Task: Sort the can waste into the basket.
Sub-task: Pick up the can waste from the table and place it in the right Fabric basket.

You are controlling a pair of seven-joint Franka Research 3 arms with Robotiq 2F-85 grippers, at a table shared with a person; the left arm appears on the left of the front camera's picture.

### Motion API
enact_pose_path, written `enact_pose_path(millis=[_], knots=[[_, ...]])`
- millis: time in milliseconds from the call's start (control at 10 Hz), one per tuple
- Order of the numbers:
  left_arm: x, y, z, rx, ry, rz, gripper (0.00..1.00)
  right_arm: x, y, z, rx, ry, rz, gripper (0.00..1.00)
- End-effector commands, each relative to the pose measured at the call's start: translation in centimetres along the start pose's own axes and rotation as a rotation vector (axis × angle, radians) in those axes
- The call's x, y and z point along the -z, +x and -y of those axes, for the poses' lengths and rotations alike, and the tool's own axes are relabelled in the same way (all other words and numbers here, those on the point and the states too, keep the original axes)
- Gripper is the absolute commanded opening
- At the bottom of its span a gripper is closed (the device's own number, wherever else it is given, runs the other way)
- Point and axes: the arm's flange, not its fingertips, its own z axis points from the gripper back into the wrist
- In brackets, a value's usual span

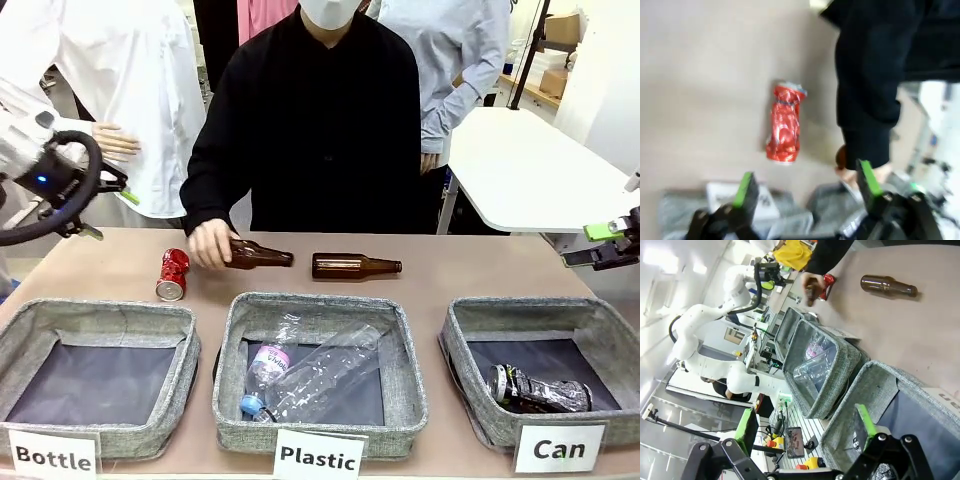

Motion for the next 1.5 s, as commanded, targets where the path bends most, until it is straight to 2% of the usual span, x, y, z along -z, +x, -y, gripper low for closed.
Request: enact_pose_path(millis=[0, 300, 400, 600, 800, 1400], knots=[[-8.6, -0.9, -4.0, 0.036, -0.163, -0.086, 1.0, -0.1, 0.0, -0.2, -0.023, 0.004, 0.003, 1.0], [-17.8, -7.9, -15.5, 0.192, -0.422, -0.114, 1.0, -0.1, 0.0, -0.2, -0.023, 0.004, 0.003, 1.0], [-19.8, -9.0, -19.5, 0.173, -0.545, -0.061, 1.0, -0.1, 0.0, -0.2, -0.023, 0.004, 0.003, 1.0], [-20.6, -9.6, -24.4, 0.124, -0.653, -0.064, 1.0, -0.1, 0.0, -0.2, -0.023, 0.004, 0.003, 1.0], [-19.7, -9.3, -25.4, 0.108, -0.656, -0.092, 1.0, -0.1, 0.0, -0.2, -0.023, 0.004, 0.003, 1.0], [-19.1, -8.2, -24.4, 0.112, -0.591, -0.124, 1.0, -0.1, 0.0, -0.2, -0.023, 0.004, 0.003, 1.0]])
